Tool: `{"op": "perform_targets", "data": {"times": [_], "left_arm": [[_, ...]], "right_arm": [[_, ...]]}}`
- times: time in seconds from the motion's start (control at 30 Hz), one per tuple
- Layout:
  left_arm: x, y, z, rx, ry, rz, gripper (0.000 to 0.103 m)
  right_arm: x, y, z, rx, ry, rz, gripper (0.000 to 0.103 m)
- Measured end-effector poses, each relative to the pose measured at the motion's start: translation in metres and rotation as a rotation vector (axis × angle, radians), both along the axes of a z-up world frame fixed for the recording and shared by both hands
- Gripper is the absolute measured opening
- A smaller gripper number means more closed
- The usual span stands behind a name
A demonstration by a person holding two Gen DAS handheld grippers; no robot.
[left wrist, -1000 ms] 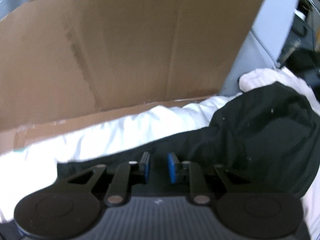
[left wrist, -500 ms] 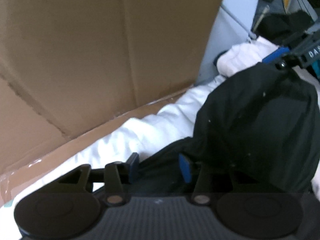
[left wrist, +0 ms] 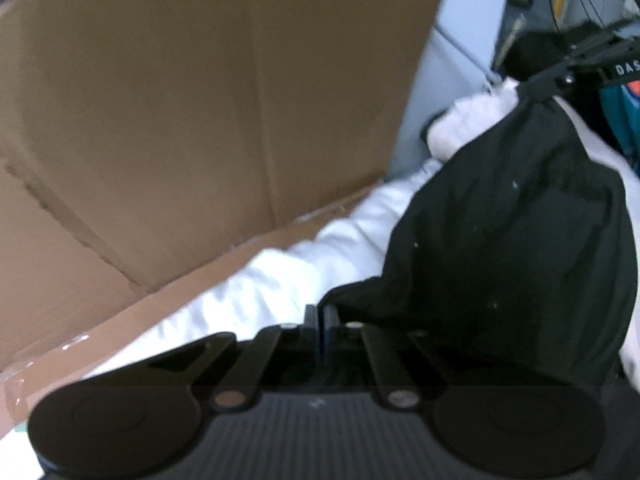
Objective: Fold clothes
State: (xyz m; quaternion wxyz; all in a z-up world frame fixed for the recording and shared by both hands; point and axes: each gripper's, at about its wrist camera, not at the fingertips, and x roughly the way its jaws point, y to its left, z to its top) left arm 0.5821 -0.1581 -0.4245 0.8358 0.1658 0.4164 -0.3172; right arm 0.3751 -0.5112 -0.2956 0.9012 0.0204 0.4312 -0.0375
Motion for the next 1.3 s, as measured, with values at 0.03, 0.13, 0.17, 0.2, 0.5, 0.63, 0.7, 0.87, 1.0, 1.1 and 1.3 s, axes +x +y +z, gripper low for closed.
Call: {"op": "perform_targets", "data": {"times": [0.03, 0.13, 0.17, 0.2, 0.5, 0.63, 0.7, 0.87, 1.0, 1.1, 1.3], "left_arm": [[0.0, 0.003, 0.002, -0.009, -0.007, 0.01, 0.002], [-0.001, 0.007, 0.004, -0.014, -0.023, 0.033, 0.002], [-0.001, 0.007, 0.004, -0.013, -0.026, 0.038, 0.002], [0.0, 0.006, 0.004, -0.012, -0.028, 0.044, 0.002], [0.011, -0.01, -0.018, 0.015, 0.015, 0.153, 0.01], [0.001, -0.001, -0.011, -0.002, -0.015, 0.217, 0.033], [-0.008, 0.011, -0.004, -0.015, -0.018, 0.242, 0.035], [-0.05, 0.056, 0.023, -0.008, -0.021, 0.307, 0.039], [-0.088, 0.096, 0.048, 0.011, -0.021, 0.36, 0.039], [-0.117, 0.126, 0.067, 0.025, -0.021, 0.401, 0.039], [-0.194, 0.199, 0.124, 0.086, -0.011, 0.537, 0.047]], "right_arm": [[-0.003, -0.002, 0.005, -0.012, -0.014, -0.012, 0.0], [-0.009, -0.005, 0.012, -0.052, -0.043, -0.045, 0.0], [-0.009, -0.006, 0.012, -0.06, -0.048, -0.056, 0.0], [-0.008, -0.007, 0.01, -0.07, -0.048, -0.066, 0.0], [-0.003, -0.028, -0.011, -0.028, -0.002, -0.167, 0.002], [-0.009, -0.04, -0.012, 0.036, 0.005, -0.218, 0.011], [-0.012, -0.045, -0.013, 0.067, 0.008, -0.243, 0.037], [-0.029, -0.048, -0.01, 0.136, 0.025, -0.263, 0.049], [-0.051, -0.032, -0.012, 0.141, 0.087, -0.219, 0.049], [-0.057, -0.025, -0.025, 0.154, 0.138, -0.226, 0.049], [-0.067, -0.019, -0.042, 0.195, 0.208, -0.256, 0.049]]}}
